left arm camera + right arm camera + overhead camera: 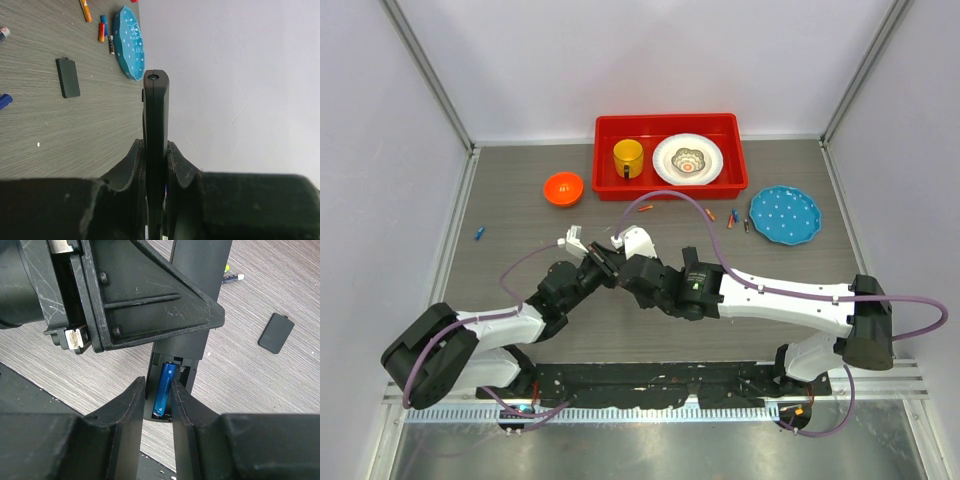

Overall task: Load the batteries into the remote control
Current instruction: Load the battery into the remote control.

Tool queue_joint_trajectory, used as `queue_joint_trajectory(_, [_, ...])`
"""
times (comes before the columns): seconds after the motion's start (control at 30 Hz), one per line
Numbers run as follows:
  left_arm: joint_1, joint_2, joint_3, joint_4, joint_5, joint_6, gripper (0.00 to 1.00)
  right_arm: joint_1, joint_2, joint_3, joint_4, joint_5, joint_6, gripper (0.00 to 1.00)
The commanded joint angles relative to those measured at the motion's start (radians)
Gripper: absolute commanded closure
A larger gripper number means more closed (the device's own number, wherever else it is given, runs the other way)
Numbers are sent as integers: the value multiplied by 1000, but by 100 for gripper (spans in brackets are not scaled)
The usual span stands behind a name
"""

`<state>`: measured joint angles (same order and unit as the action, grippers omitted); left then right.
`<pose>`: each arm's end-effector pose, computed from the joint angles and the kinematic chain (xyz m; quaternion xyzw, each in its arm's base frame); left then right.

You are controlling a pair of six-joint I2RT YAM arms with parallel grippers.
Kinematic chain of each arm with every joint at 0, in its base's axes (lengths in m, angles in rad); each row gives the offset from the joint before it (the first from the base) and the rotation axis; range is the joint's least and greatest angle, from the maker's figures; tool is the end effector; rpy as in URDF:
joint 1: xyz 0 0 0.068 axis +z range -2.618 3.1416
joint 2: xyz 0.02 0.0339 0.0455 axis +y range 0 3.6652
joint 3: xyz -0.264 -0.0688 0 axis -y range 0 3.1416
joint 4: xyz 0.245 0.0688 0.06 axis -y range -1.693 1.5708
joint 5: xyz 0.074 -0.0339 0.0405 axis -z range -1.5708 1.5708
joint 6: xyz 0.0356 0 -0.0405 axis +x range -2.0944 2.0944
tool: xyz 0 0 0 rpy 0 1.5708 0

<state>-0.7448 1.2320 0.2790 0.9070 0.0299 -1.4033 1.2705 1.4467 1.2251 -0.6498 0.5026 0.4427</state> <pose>0.1703 -0.1584 0.1925 -0.2240 0.6876 -0.6123 0.3196 0.1073 0.2884 0.2997 -0.2880 0.8674 0.0977 0.3939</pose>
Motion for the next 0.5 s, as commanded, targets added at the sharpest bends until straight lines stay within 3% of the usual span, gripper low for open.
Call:
queue_joint_trajectory(0.0, [1,-26,34,59,10,3,100,7,11,13,35,-4,4,69])
queue_joint_trajectory(0.27, [1,-26,28,66,4,1,100,7,17,16,41,-10,11,81])
queue_joint_trajectory(0.4, [1,-23,25,72,1,1,100,7,20,16,42,-15,21,81])
queue_joint_trajectory(0.47, [2,-22,22,75,1,1,100,6,21,17,39,-7,28,74])
